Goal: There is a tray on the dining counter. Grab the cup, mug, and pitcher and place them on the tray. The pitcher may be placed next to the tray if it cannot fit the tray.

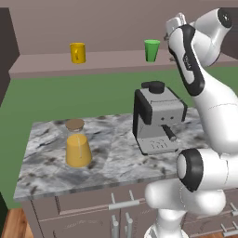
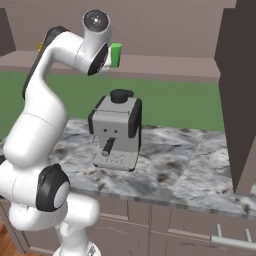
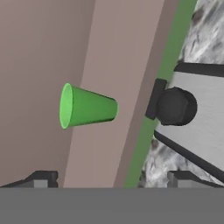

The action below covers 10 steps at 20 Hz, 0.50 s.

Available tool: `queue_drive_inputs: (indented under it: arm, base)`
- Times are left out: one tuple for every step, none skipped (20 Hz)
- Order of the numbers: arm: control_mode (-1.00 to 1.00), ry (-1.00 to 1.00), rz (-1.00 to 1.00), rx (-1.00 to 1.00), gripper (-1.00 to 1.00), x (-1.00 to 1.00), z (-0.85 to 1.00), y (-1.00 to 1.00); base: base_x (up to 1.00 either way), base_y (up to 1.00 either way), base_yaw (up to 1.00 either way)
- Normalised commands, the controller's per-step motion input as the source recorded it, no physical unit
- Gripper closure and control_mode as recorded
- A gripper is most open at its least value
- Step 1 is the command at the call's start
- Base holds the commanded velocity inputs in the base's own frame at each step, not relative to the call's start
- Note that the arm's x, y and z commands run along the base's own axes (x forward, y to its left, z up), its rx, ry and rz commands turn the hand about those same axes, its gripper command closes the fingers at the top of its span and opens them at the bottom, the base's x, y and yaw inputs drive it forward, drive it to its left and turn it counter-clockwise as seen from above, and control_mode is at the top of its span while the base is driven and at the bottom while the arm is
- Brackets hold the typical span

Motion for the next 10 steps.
queue_drive_inputs:
  arm:
    - [-1.00, 0.02, 0.05, 0.00, -1.00, 0.35, 0.00, -0.10]
    - [-1.00, 0.01, 0.04, 0.00, -1.00, 0.33, 0.00, -0.11]
    - [-1.00, 0.01, 0.04, 0.00, -1.00, 0.33, 0.00, -0.11]
    - [-1.00, 0.01, 0.04, 0.00, -1.00, 0.30, 0.00, -0.11]
    - [-1.00, 0.00, 0.03, 0.01, -1.00, 0.27, 0.00, -0.12]
    - [-1.00, 0.00, 0.02, 0.02, -1.00, 0.28, 0.00, -0.13]
    - [-1.00, 0.00, 0.02, 0.02, -1.00, 0.27, 0.00, -0.14]
    - [-1.00, 0.00, 0.02, 0.02, -1.00, 0.27, 0.00, -0.12]
    - [-1.00, 0.00, 0.02, 0.01, -1.00, 0.24, 0.00, -0.12]
    - [-1.00, 0.00, 0.02, 0.01, -1.00, 0.23, 0.00, -0.10]
  base:
    - [0.00, 0.00, 0.00]
    - [0.00, 0.00, 0.00]
    - [0.00, 0.00, 0.00]
    - [0.00, 0.00, 0.00]
    - [0.00, 0.00, 0.00]
    - [0.00, 0.00, 0.00]
    - [0.00, 0.00, 0.00]
    - [0.00, 0.00, 0.00]
    - [0.00, 0.00, 0.00]
    - [0.00, 0.00, 0.00]
